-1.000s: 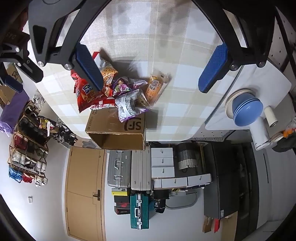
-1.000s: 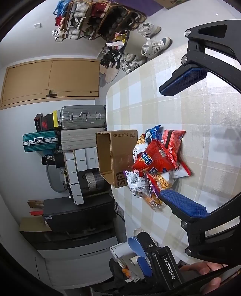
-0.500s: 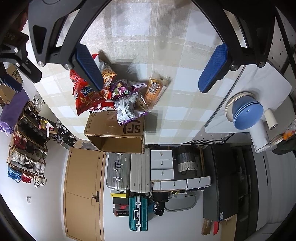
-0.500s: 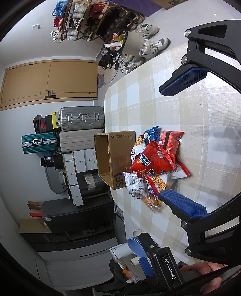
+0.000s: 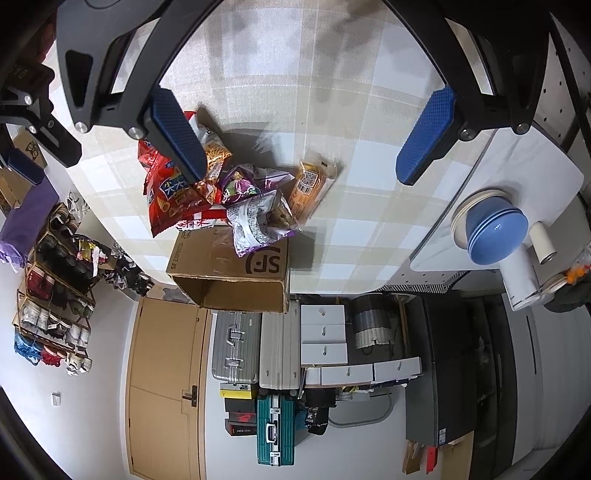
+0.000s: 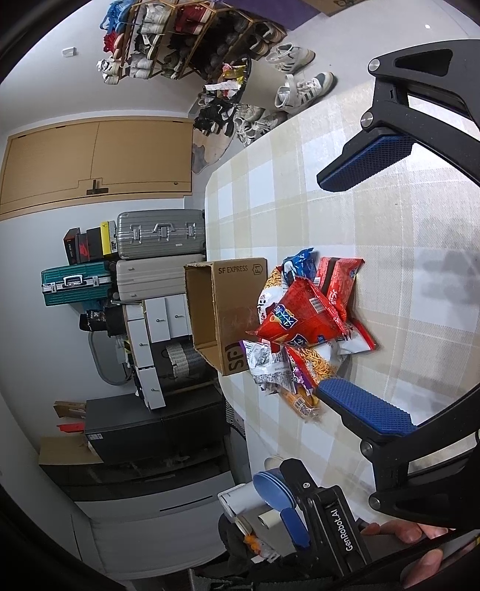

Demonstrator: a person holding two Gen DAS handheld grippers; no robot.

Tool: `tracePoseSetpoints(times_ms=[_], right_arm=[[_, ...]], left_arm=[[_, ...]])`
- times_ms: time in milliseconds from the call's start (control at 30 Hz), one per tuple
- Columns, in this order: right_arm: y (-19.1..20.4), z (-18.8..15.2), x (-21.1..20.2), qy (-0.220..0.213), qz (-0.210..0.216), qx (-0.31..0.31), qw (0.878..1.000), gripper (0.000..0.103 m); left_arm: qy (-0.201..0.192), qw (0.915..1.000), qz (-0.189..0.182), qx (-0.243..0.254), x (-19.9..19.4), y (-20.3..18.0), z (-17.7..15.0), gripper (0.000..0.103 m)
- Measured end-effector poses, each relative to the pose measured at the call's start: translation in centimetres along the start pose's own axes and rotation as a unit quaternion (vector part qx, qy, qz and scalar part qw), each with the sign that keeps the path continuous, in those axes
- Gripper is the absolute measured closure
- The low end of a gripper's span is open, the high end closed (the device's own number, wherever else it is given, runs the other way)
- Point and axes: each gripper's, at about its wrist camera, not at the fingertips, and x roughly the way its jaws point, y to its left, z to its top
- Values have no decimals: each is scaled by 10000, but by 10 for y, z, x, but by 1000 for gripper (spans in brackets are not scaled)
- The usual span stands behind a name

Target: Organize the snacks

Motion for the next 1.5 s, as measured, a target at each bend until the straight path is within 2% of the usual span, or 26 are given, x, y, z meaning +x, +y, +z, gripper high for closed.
tracePoseSetpoints(times_ms=[1133, 1400, 1500], right_arm=[[1, -2, 3, 44, -5, 6, 10000, 0], [10, 2, 23, 187, 319, -175, 9992, 0], [18, 10, 39, 198, 607, -312, 9975, 0]], left_arm=[[1, 9999, -124, -89, 4, 6, -2, 1], [88, 9999, -123, -67, 20, 10, -7, 1], [159, 9997, -84, -145, 34, 20, -9, 1]])
